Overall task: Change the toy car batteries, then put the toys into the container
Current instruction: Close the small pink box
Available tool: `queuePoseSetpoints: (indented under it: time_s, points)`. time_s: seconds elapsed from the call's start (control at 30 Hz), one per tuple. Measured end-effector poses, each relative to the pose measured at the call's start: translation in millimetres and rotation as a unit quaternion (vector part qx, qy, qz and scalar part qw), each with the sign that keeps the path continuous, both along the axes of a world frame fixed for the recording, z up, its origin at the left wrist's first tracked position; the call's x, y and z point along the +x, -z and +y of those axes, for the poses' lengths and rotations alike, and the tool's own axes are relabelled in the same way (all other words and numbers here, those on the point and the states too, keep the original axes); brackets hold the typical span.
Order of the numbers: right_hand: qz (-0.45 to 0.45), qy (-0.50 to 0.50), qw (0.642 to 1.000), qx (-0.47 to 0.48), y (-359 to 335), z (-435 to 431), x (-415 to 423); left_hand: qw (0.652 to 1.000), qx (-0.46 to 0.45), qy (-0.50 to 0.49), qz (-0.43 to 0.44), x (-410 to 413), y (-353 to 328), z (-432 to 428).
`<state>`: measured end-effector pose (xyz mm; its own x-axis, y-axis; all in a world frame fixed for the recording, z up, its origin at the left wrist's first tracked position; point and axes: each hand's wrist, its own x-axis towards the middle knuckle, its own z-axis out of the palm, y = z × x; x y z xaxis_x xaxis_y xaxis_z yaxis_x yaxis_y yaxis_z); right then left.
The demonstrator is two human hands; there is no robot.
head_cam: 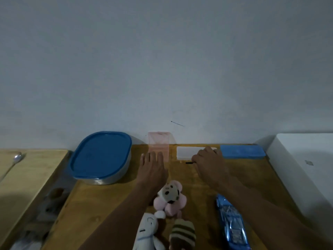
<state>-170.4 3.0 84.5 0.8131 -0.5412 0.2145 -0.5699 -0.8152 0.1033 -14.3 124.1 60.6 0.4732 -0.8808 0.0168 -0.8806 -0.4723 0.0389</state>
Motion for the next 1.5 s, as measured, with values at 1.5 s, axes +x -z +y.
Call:
queuePoseSetpoints:
  time_s: [1.5]
  points:
    - [-0.116, 0.067, 0.968, 0.214, 91.5, -39.2, 192.5, 0.970, -0.121, -0.031, 0.208, 132.6, 138.0, -41.6]
